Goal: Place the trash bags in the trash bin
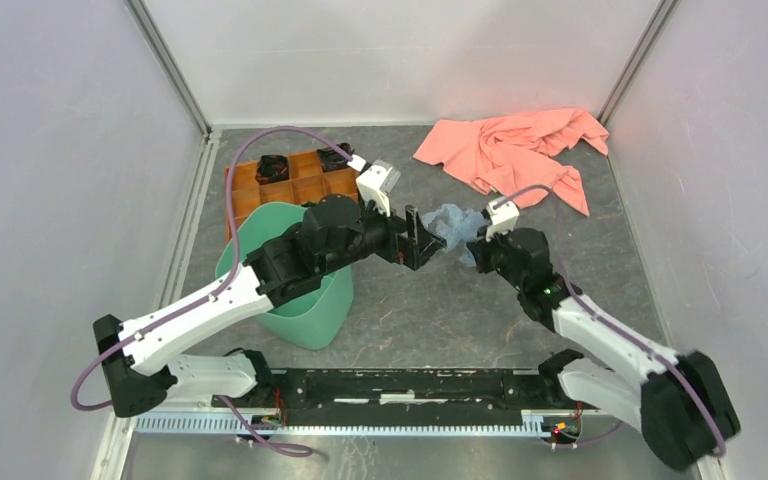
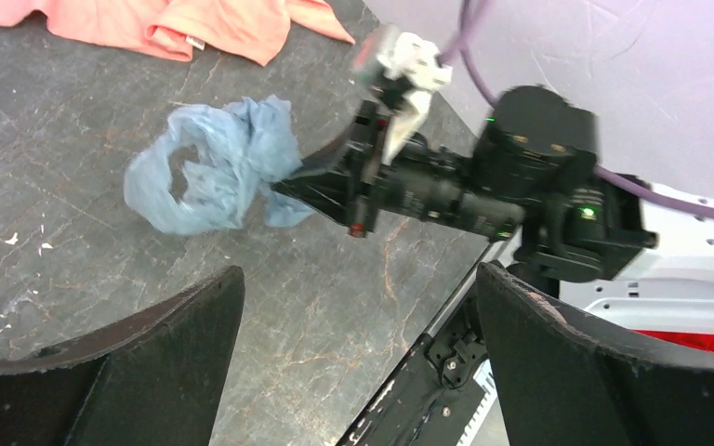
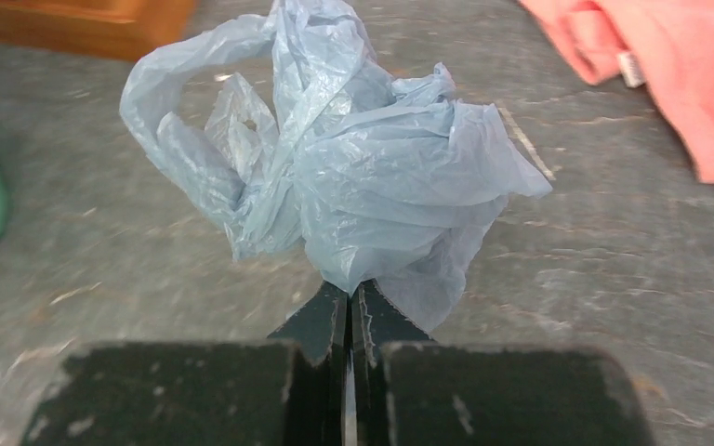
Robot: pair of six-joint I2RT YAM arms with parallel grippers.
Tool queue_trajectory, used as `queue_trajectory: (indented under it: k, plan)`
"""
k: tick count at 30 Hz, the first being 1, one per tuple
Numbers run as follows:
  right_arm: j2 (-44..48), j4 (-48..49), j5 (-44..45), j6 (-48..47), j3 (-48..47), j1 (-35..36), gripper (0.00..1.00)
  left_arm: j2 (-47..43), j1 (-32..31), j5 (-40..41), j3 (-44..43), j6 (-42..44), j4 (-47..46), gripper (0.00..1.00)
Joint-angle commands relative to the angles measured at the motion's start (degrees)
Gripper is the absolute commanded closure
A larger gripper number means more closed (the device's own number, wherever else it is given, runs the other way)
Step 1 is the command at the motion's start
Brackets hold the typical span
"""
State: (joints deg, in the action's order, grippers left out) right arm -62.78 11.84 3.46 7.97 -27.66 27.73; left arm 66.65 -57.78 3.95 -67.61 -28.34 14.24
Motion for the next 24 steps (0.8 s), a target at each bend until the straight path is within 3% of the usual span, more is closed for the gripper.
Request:
queue_trajectory:
  k: [1, 6, 11, 16, 20, 24]
  plan:
    - [13.06, 0.13, -16.87, 0.76, 7.01, -0.11, 1.0, -1.01, -0.32, -0.3, 2.22, -1.65, -3.51, 0.0]
    - [30.68, -3.34, -16.58, 1.76, 13.32, -0.01, 0.99, -1.15, -0.32, -1.49, 4.42, -4.09, -5.05, 0.0]
    - [42.59, -4.94, -14.71, 5.65, 16.18, 0.02, 1.0, -1.72, -0.31, -0.62, 6.33, -7.75, -5.85, 0.0]
    - [48.54, -4.97, -15.85, 5.85, 15.62, -0.02, 1.0, -0.17, -0.32, -3.47, 6.1, -9.92, -6.7, 0.01]
    - [49.17, -8.97, -16.15, 2.87, 12.68, 0.02, 1.0, 0.58, -0.3, -1.54, 6.58, -12.18, -7.09, 0.15]
    - [49.98, -10.79, -17.74, 2.28, 11.51, -0.05, 1.0, 1.56, -0.32, -1.89, 6.94, -13.28, -9.57, 0.16]
